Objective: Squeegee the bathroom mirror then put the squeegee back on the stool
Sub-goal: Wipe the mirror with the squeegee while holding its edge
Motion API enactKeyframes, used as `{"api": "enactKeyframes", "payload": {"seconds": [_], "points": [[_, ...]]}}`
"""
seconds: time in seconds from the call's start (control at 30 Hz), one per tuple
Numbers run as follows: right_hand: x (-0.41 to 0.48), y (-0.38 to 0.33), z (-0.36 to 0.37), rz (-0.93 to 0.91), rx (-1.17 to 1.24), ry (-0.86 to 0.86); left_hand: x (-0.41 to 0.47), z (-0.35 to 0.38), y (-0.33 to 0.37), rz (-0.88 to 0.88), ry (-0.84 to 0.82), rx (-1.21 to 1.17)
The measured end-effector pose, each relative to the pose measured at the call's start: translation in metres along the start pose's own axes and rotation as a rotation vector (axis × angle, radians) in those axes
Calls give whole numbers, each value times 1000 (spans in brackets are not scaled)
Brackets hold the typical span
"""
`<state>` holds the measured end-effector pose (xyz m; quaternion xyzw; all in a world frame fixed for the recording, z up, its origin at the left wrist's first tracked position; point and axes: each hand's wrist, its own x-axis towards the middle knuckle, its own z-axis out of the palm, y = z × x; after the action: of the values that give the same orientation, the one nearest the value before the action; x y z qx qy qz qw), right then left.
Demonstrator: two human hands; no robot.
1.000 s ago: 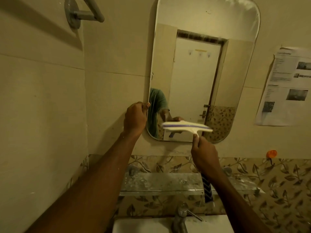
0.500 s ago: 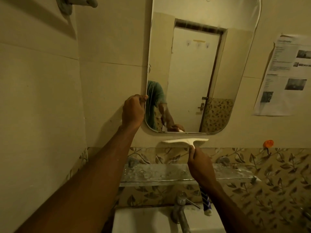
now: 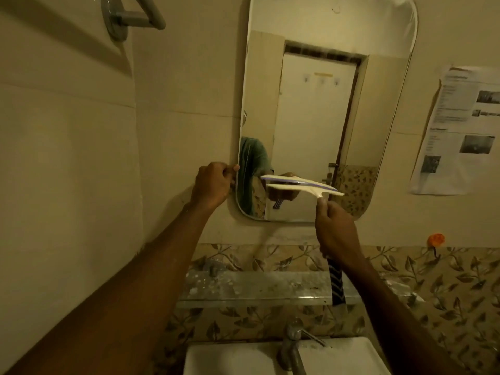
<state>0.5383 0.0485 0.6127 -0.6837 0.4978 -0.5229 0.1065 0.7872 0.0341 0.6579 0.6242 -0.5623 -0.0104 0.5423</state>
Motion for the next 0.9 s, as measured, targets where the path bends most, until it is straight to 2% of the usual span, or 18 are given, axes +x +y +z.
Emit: {"api": "enactKeyframes", "payload": {"seconds": [0.1,0.2,0.3,0.47,0.57,0.73,0.9], "points": [[37,-32,-15,-8,73,32,5,-13,-5,-80,-38,-84],[72,-68,-31,-50,123,58,19,-25,12,-74,61,-149],[103,-106,-48,-72,159,77,43,-40,53,-19,175,-210],[151,-159,-79,-93,158,103,79,-64,130,48,255,-289],[171,-189,-94,-125,159,108,92,-69,159,4,214,-320],[201,-233,-112,-144,54,116,103,-73,166,-87,124,-425],[195,-242,-105,-221,-200,99,107,-76,165,-98,62,-461]]}}
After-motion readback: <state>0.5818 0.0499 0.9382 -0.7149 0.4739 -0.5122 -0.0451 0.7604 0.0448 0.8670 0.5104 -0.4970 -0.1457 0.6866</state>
